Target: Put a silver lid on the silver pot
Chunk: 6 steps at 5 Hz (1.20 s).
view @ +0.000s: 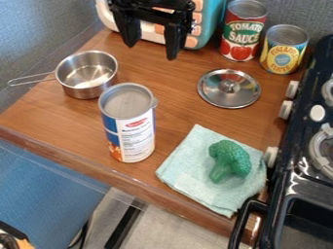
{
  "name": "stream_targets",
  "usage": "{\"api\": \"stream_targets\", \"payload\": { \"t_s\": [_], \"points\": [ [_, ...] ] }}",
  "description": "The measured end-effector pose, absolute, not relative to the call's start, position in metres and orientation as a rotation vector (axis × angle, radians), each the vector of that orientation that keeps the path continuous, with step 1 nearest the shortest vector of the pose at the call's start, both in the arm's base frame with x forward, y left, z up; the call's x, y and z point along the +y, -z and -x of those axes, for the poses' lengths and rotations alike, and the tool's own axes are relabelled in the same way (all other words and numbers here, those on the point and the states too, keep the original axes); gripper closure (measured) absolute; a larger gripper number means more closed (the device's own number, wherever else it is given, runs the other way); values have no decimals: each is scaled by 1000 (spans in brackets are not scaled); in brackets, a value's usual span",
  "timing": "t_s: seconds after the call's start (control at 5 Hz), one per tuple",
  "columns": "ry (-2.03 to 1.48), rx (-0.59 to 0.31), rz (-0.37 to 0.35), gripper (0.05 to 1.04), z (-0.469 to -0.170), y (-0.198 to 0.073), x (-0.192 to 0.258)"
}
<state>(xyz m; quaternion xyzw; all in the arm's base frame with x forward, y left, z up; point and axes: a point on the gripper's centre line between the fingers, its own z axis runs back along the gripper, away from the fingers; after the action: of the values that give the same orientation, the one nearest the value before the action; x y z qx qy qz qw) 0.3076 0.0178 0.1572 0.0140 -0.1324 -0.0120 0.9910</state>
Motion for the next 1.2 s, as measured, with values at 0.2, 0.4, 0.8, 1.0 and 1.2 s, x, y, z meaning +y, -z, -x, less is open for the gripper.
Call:
{"api": "stream_targets", "payload": {
  "t_s": [0.2,0.4,0.8,1.0,1.2],
  "points": [
    [19,-240,-24,83,-308,-149,17],
    [31,-233,-4,83,-332,-138,0],
    [0,-232,26,83,-398,-109,-20],
    [-12,-207,34,83,-418,-86,-28],
    [-4,-190,39,83,-428,-71,-34]
  ]
}}
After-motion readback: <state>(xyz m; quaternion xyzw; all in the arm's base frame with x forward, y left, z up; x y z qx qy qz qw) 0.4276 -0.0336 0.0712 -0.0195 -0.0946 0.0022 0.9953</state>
